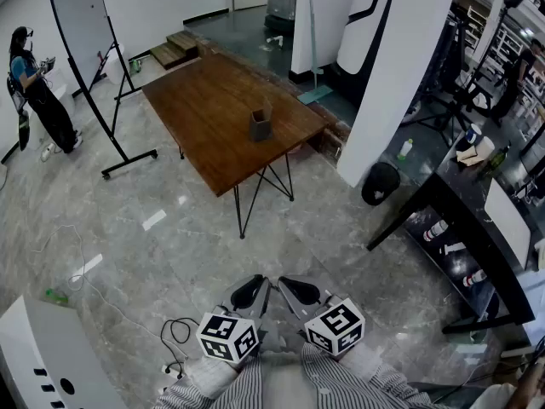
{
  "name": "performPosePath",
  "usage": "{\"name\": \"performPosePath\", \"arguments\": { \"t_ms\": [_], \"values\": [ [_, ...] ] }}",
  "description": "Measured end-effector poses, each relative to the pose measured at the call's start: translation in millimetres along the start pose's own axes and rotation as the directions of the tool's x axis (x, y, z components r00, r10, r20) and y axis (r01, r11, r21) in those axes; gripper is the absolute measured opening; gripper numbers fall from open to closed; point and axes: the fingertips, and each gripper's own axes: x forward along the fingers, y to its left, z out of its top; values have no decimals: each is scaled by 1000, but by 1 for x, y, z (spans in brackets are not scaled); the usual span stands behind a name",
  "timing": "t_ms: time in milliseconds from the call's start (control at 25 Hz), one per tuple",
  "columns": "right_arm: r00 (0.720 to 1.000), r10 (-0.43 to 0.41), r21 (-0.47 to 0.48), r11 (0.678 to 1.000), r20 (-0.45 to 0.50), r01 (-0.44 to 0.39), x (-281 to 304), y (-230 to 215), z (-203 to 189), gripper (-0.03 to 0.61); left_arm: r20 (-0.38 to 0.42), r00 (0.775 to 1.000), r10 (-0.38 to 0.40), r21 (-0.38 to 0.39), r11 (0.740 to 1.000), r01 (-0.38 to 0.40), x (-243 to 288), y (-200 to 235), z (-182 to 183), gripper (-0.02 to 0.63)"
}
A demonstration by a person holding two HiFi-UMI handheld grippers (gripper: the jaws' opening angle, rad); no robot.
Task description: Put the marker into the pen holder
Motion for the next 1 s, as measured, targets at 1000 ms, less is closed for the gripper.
{"name": "performPosePath", "arguments": {
  "t_ms": [1000],
  "values": [
    [994, -75, 38, 997, 84, 72, 214, -183, 122, -3, -7, 998, -57, 38, 998, 57, 200, 172, 159, 48]
  ]
}}
